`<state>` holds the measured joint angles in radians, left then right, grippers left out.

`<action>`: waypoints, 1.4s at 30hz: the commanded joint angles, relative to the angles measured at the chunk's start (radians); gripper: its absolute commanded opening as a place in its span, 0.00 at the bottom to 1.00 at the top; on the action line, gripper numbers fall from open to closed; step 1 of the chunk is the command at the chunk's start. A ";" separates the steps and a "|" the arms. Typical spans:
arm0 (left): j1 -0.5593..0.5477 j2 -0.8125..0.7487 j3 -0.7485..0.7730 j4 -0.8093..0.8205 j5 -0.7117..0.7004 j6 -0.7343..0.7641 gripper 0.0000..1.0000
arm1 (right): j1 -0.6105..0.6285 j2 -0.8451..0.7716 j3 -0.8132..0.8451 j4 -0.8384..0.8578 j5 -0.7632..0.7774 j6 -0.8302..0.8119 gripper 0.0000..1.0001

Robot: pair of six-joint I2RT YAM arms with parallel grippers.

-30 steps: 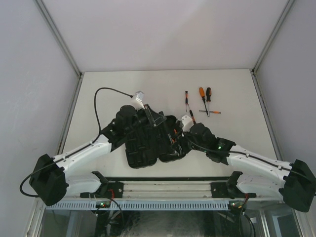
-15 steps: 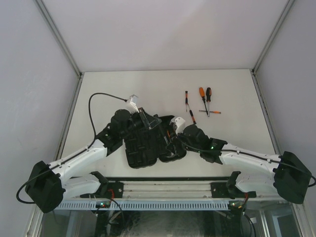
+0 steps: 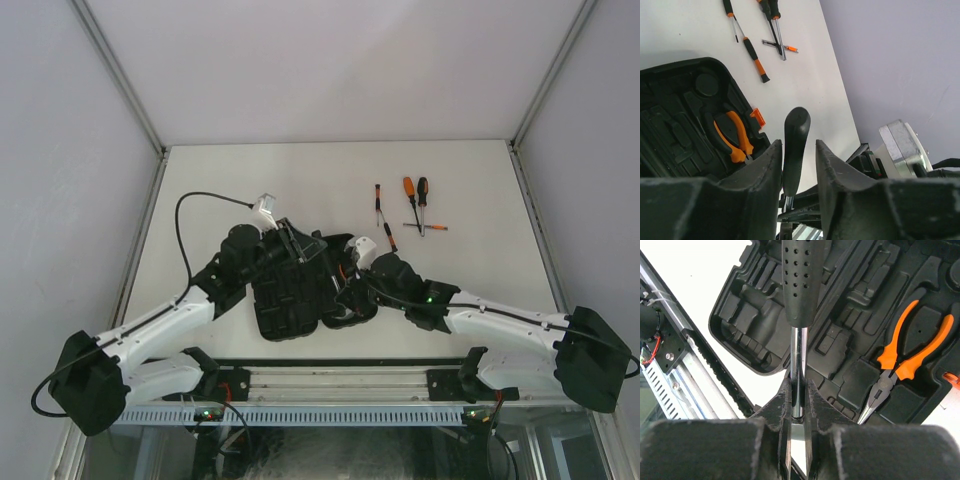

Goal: Sort the tools into containers
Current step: Place the hammer in the storage box.

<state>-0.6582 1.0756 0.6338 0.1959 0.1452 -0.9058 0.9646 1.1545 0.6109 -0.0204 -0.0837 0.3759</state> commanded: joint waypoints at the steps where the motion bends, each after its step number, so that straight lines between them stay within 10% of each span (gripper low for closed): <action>1: 0.008 -0.028 -0.010 0.044 0.019 -0.024 0.41 | -0.006 -0.033 0.040 0.045 0.024 0.052 0.00; 13: 0.050 -0.044 0.024 -0.015 0.019 0.011 0.85 | -0.018 -0.018 0.040 0.043 0.085 0.081 0.00; 42: 0.103 -0.404 -0.223 -0.393 -0.287 0.130 0.90 | -0.020 0.029 0.089 -0.149 0.377 0.313 0.00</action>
<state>-0.5621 0.6983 0.4339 -0.1791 -0.0868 -0.7910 0.9371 1.1656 0.6361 -0.1902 0.2420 0.6083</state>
